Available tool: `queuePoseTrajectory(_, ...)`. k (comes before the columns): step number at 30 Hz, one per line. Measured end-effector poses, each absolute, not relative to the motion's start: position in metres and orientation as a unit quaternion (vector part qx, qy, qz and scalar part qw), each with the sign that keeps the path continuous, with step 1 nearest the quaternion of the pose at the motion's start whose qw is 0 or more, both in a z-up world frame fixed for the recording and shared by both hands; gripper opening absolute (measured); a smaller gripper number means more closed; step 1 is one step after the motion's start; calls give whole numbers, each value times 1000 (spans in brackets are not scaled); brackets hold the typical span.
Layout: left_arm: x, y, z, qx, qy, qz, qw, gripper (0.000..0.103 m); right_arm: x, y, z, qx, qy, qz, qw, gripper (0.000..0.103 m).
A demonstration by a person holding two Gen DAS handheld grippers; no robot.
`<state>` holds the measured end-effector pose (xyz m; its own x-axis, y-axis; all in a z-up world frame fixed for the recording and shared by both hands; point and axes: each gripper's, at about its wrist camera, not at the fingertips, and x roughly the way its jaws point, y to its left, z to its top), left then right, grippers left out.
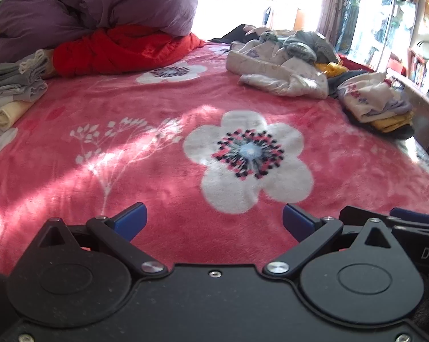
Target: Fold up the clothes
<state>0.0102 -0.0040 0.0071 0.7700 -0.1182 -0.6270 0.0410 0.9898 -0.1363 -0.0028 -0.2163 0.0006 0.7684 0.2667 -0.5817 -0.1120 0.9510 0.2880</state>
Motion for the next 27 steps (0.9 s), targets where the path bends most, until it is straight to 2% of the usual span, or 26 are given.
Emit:
queuePoseTrajectory(6, 35, -36, 35, -33, 303, -76, 949, 102, 13, -253, 10, 182, 282, 83, 938, 103)
queuePoseTrajectory(11, 75, -65, 38, -28, 355, -112, 928, 102, 30, -287, 5, 217, 267, 59, 937, 103)
queuePoseTrajectory(16, 108, -97, 36, -22, 368, -136, 919, 102, 57, -329, -21, 253, 267, 36, 929, 103)
queuePoseTrajectory(20, 135, -122, 35, -18, 379, -154, 912, 102, 69, -365, -45, 291, 234, -3, 928, 103)
queuePoseTrajectory(27, 186, -186, 44, 12, 341, -204, 917, 101, 87, -404, -68, 333, 161, -80, 926, 103)
